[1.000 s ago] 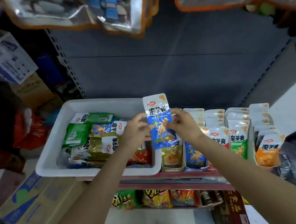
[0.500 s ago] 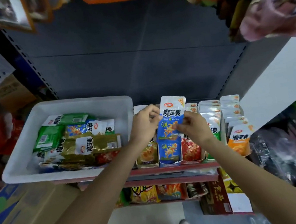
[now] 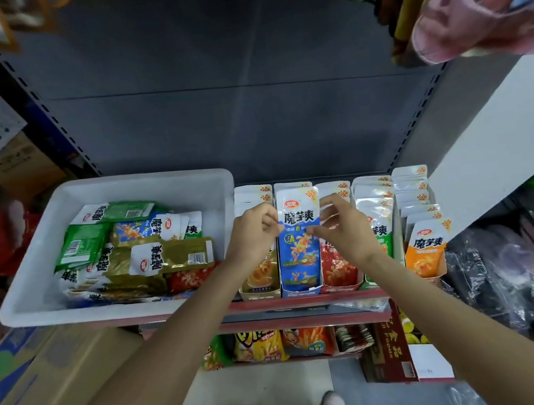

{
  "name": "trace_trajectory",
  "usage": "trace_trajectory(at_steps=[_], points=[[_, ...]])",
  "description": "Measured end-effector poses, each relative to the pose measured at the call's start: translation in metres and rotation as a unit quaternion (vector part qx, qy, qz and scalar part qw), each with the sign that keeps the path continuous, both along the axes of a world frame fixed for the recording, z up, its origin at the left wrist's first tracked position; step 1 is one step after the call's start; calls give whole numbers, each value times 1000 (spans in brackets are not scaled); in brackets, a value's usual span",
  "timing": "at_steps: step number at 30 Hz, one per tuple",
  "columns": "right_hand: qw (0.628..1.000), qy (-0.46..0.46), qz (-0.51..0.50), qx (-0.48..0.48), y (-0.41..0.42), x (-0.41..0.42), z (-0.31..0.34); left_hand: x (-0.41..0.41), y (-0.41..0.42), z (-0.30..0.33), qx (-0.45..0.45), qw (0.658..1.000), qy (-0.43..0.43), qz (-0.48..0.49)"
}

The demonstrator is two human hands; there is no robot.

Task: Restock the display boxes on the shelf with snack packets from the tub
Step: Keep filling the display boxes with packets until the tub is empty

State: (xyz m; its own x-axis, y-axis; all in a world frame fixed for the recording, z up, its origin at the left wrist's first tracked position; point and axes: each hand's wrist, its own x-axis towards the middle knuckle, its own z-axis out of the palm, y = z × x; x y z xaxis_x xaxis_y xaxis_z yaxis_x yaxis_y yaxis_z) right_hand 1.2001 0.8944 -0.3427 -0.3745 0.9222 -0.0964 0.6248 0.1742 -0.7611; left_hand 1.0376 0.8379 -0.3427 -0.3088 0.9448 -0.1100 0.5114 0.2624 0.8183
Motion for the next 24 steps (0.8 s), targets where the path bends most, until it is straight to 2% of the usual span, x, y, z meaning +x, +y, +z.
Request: trace_trajectory(at_steps=[3, 7, 10, 16, 19, 24], points=[[1000, 16, 0, 26, 1, -3, 5, 2, -2, -6, -22, 999, 41, -25], [995, -49, 54, 70, 3, -5, 1, 8, -3, -5, 36, 998, 46, 5], [984, -105, 72, 125, 0, -5, -4, 6, -3, -8, 75, 993, 94, -13], [961, -212, 108, 141, -2, -9, -6, 3, -5, -15, 64, 986, 149, -25], [962, -205, 111, 140, -2, -11, -1, 4, -4, -14, 60, 988, 139, -28], [970, -133, 117, 168, -15, -31, 12, -12, -14, -9, 90, 990, 112, 6]])
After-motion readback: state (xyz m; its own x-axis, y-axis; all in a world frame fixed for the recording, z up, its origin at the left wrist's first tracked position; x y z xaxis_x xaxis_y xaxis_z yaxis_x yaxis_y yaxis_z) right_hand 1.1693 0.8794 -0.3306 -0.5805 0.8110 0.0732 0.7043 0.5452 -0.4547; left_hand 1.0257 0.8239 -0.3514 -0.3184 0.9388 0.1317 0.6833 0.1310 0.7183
